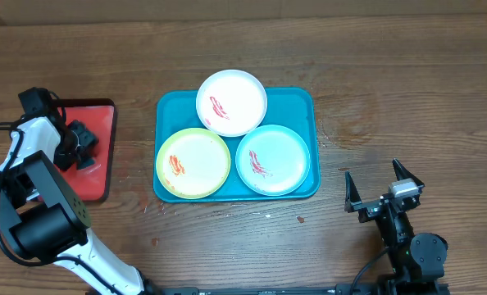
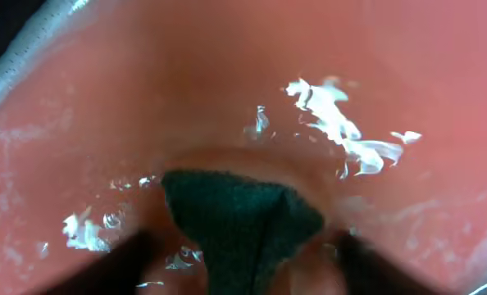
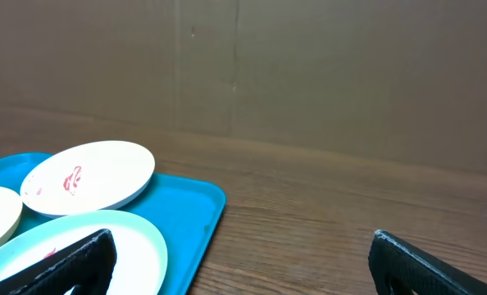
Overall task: Clean dirty plates on tray and stack at the side
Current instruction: 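Rub the held sponge in the soapy water with the left gripper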
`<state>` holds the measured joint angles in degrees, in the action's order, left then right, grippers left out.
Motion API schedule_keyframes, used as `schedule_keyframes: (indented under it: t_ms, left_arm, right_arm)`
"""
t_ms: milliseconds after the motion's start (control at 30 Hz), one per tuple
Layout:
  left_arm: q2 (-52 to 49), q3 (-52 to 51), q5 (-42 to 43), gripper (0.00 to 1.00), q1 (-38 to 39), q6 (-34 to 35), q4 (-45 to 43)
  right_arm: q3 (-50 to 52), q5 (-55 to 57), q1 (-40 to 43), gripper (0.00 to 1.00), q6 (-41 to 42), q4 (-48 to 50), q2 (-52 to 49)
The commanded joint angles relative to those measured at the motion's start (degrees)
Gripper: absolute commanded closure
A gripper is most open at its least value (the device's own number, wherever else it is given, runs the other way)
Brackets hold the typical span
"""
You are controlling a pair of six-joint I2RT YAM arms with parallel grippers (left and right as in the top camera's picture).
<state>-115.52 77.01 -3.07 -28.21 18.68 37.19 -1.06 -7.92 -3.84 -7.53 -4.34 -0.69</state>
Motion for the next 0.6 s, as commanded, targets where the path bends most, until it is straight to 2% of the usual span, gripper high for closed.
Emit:
schedule_keyframes:
  t_ms: [0, 233, 433, 500, 567]
  left_arm:
    - [-1.29, 0.72, -0.55, 0.00, -0.17, 1.22, -2.60]
    - [-1.29, 0.72, -0.55, 0.03, -0.72, 1.03, -7.06]
    - [-1.29, 0.72, -0.57, 0.78, -0.72, 1.01, -6.03]
    - [-1.29, 0.72, -0.55, 0.94, -0.72, 1.01, -5.44]
    - [-1.29, 0.72, -0.55, 0.96, -0.70, 1.03, -4.57]
  right_arm:
    - [0.61, 0.35, 0.22, 0.00, 0.20, 0.17, 0.52]
    - [0.61, 0.35, 0.22, 0.00, 0.20, 0.20, 0.52]
    - [0.61, 0.37, 0.22, 0.00, 0.20, 0.17, 0.52]
    - [0.61, 0.35, 0.22, 0.00, 0.20, 0.20, 0.52]
    - [0.61, 0.35, 0.22, 0.00, 0.20, 0.17, 0.52]
